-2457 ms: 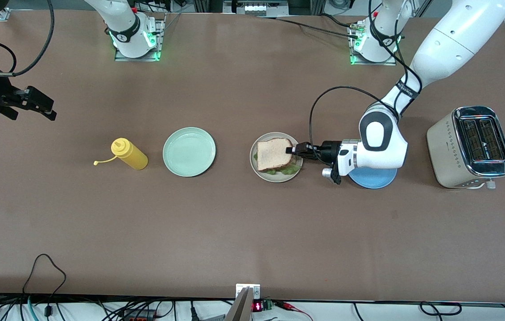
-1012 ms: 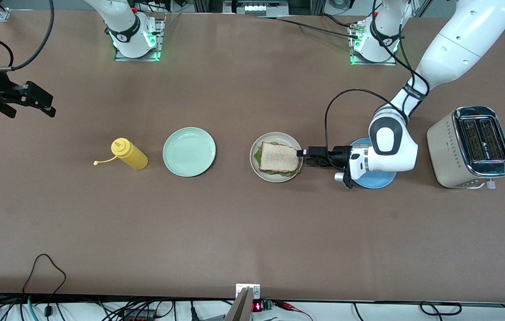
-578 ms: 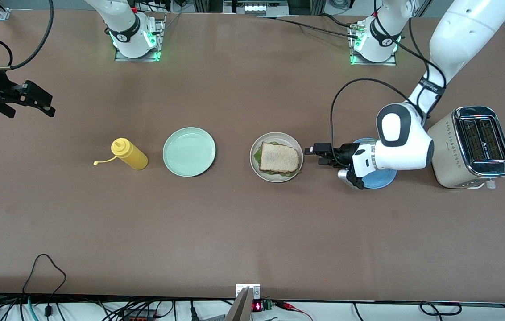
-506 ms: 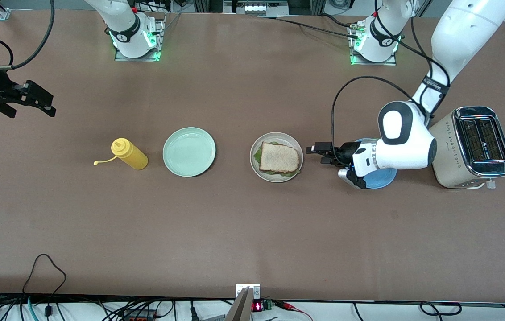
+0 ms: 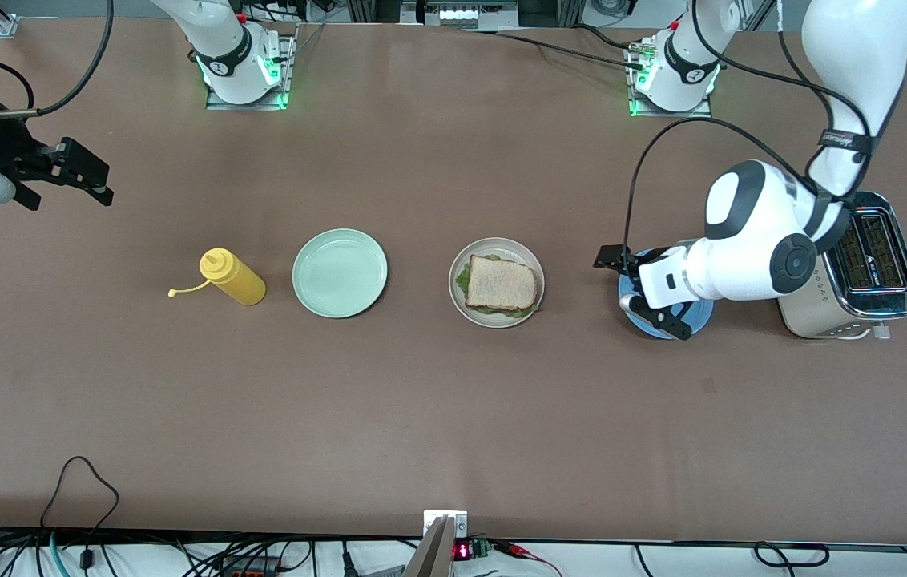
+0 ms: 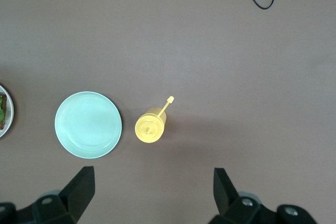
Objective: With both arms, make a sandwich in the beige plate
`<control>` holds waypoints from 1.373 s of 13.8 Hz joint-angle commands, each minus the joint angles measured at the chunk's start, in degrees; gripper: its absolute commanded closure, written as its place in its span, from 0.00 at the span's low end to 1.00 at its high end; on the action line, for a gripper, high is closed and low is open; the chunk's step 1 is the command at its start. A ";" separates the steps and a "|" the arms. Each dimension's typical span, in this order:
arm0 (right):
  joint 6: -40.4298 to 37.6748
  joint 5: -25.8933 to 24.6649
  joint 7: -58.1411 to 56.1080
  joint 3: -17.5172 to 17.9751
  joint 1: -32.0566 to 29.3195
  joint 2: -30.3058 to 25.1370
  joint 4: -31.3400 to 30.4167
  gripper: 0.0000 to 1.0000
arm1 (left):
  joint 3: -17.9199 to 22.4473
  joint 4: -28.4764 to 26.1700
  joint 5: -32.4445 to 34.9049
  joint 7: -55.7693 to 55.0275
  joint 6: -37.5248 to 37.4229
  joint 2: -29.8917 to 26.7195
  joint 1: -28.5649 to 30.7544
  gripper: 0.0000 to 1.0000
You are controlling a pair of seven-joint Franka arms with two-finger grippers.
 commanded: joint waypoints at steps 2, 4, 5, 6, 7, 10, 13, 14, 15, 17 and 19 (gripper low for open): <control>-1.49 -0.03 -0.41 -0.18 0.16 1.22 1.47 0.00 | 0.25 7.59 10.16 -1.71 -10.79 -0.58 0.44 0.00; -0.26 0.24 -0.32 -0.18 0.16 1.49 1.20 0.00 | 0.25 12.86 13.24 -1.71 -17.99 -0.58 0.62 0.00; 0.27 0.24 -0.32 -0.10 0.25 1.57 1.20 0.00 | 0.16 15.32 15.78 -1.71 -21.16 -0.58 0.62 0.00; 0.27 0.32 -0.32 -0.09 0.25 1.75 1.20 0.00 | 0.07 17.61 17.90 -1.71 -23.89 -0.58 0.62 0.00; 0.27 0.32 -0.41 -0.09 0.25 2.01 1.20 0.00 | 0.16 19.89 18.70 -1.71 -26.18 -0.84 0.62 0.00; 0.27 0.32 -0.41 -0.18 0.16 2.01 1.20 0.00 | 1.73 23.78 18.27 -1.45 -29.80 -2.50 0.45 0.00; 0.27 0.32 -0.32 -0.18 0.16 2.19 1.20 0.00 | 14.07 23.35 13.99 -1.28 -29.46 -6.89 -8.04 0.00; 0.27 0.32 -0.32 -0.18 0.16 2.28 1.20 0.00 | 20.14 23.17 9.96 -1.27 -29.45 -8.13 -11.30 0.00; 0.27 0.32 -0.32 -0.18 0.16 2.28 1.29 0.00 | 25.16 21.34 5.92 -1.27 -29.45 -9.71 -13.68 0.00; 0.36 0.32 -0.15 -0.18 0.16 2.45 1.29 0.00 | 30.63 16.95 1.93 -1.54 -27.97 -13.31 -16.59 0.00; 0.45 0.59 -0.23 -0.18 0.07 2.80 1.47 0.00 | 34.94 10.20 1.92 -1.54 -22.10 -19.09 -19.49 0.00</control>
